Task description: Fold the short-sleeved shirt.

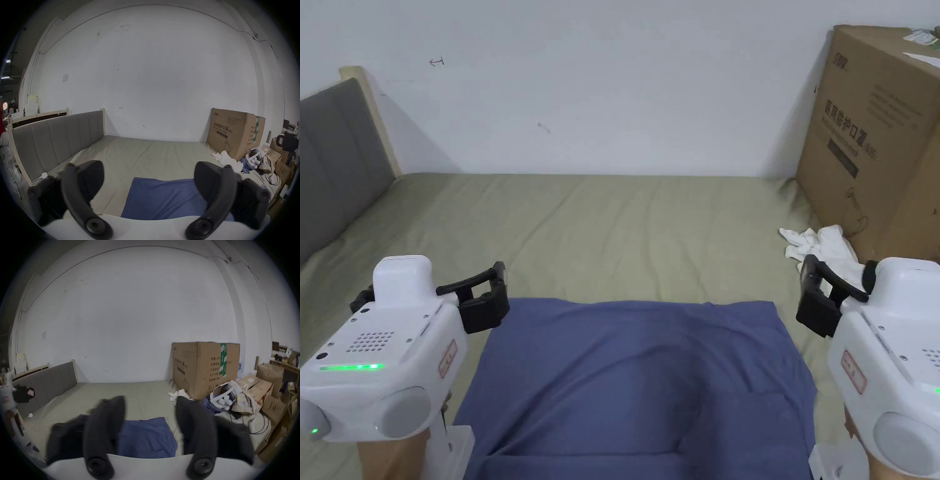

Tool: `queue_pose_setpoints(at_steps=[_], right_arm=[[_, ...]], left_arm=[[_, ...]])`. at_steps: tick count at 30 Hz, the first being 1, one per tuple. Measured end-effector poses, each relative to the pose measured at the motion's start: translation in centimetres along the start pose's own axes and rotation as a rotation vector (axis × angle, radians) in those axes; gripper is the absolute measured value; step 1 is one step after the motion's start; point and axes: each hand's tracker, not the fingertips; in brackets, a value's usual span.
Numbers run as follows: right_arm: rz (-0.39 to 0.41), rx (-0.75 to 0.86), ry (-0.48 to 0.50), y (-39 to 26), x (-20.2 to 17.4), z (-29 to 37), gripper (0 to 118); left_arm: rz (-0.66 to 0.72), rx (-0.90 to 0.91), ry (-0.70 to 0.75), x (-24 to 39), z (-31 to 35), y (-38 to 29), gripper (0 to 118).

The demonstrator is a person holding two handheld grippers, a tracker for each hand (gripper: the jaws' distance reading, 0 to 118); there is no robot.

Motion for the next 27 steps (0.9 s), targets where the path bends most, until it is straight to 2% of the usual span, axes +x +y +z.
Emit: queue_pose_setpoints(at_steps=[1,2,3,4,5,11,15,19,25,26,27], right_arm=[[0.001,0.001,0.005,0.0,-0.2,0.1,41],[0.001,0.003,0.014,-0.1,-0.3,0.2,26],[0.005,0.008,0.015,-0.2,-0.6,0.3,16],[0.024,0.011,-0.005,-0.4,-0.7,0.2,7],[0.040,0.016,-0.004,-0.6,-0.8,0.2,4],[0.035,0.011,-0.003,-1.2,-0.8,0.3,2],[0.039,0.002,-0.004,-1.7,-0.6,0.1,2],[0.033,-0.019,0.012,-2.4,-0.5,0.0,2],[0.027,-0.048,0.019,-3.4,-0.5,0.1,2],[0.026,-0.054,0.020,-3.5,-0.4,0.1,2],[0.025,-0.062,0.020,-3.7,-0.4,0.0,2]], left_arm=[[0.010,0.011,-0.020,0.3,0.1,-0.1,106],[0.023,0.011,-0.038,0.2,0.0,-0.2,81],[0.050,-0.001,-0.066,0.2,0.1,-0.4,51],[0.072,-0.021,-0.085,0.2,0.0,-0.6,15],[0.079,-0.032,-0.072,0.3,-0.3,-1.1,4],[0.091,-0.032,-0.083,0.0,0.4,-1.8,4],[0.066,-0.118,-0.082,-0.7,0.1,-2.8,4],[0.065,-0.324,-0.085,-2.4,-0.9,-5.5,4],[0.078,-0.535,-0.034,-5.2,-1.1,-11.0,5],[0.084,-0.569,-0.029,-5.7,-1.1,-11.9,9],[0.088,-0.603,-0.025,-6.1,-1.1,-12.7,18]])
